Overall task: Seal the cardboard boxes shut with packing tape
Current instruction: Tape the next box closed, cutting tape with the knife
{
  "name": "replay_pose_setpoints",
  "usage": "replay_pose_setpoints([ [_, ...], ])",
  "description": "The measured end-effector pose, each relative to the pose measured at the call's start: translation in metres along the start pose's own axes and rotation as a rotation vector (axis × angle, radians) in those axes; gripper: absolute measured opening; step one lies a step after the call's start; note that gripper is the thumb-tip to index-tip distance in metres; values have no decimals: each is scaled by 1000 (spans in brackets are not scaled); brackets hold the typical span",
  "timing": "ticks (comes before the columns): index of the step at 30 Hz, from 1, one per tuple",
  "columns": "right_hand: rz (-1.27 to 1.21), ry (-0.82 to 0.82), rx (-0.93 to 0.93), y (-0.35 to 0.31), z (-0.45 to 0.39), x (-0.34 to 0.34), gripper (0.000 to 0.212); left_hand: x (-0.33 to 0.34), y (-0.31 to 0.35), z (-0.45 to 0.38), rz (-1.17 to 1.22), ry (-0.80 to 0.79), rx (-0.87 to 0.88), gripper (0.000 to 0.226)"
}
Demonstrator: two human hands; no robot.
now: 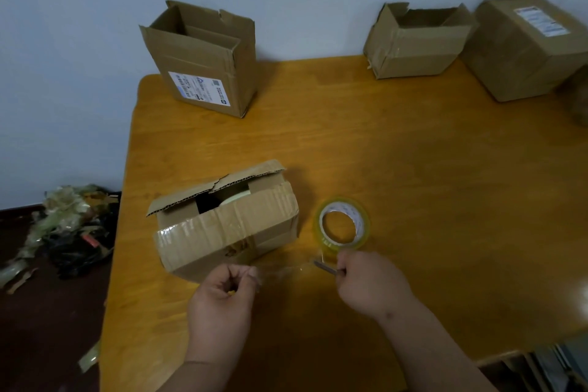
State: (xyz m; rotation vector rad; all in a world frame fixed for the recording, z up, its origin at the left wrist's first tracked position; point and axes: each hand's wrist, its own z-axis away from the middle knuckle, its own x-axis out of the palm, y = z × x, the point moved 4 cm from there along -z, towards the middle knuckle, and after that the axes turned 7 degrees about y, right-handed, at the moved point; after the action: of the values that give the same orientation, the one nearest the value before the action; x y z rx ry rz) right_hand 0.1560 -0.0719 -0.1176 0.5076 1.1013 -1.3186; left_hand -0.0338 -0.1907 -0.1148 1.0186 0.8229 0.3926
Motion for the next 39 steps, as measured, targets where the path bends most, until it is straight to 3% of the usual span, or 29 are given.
replay_pose_setpoints([
  [4,48,40,-34,-11,-5,6,20,5,3,7,23,-44,46,27],
  [10,68,55,-79,-21,-11,12,11,17,18,22,-76,-132,267,24],
  [12,62,43,-87,-18,-12,13,10,16,16,21,-43,-122,213,23],
  [17,40,-51,-96,-2,-10,14,6,-4,0,-4,166,11,-122,20],
  [20,111,-71,-124,-2,-11,11,3,-4,-4,-5,124,-8,-142,21],
  [24,203,-125,-122,-7,-15,6,21,-1,-5,-1,109,-9,-128,21],
  [30,207,-178,-74,-6,-13,2,28,-5,-11,-1,141,2,-152,21],
  [34,148,-176,-7,3,-8,-7,8,-9,-16,6,103,-26,-157,21],
  [39,-156,-113,56,11,-4,-20,9,-15,-42,16,168,35,-374,18],
])
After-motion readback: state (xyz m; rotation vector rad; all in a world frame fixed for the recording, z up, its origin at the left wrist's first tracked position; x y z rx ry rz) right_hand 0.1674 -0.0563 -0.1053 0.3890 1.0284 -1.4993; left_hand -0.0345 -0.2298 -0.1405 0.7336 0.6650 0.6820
